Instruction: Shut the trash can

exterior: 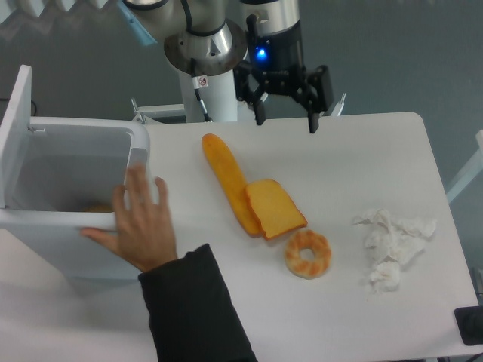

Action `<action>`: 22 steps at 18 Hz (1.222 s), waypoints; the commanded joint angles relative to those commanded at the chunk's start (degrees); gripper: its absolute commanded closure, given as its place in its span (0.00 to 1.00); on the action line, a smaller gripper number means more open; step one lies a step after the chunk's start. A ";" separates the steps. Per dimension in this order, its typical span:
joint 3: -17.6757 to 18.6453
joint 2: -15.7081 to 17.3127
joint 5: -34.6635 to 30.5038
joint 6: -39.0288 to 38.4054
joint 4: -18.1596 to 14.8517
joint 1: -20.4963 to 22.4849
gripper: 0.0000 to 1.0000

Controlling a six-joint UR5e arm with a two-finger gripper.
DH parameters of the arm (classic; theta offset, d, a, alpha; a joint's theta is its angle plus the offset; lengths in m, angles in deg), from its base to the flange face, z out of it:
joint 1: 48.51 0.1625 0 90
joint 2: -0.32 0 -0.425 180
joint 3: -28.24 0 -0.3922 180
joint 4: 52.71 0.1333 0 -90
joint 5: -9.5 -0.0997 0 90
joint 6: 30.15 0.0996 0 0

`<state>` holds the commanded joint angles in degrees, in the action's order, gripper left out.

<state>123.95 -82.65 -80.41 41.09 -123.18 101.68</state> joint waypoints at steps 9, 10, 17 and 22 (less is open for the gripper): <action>1.49 3.17 0.44 11.38 -3.17 3.18 0.00; 1.49 3.17 0.44 11.38 -3.09 2.91 0.00; 2.20 3.35 0.62 11.38 -3.44 2.47 0.00; 2.46 3.52 0.70 11.20 -3.17 2.30 0.00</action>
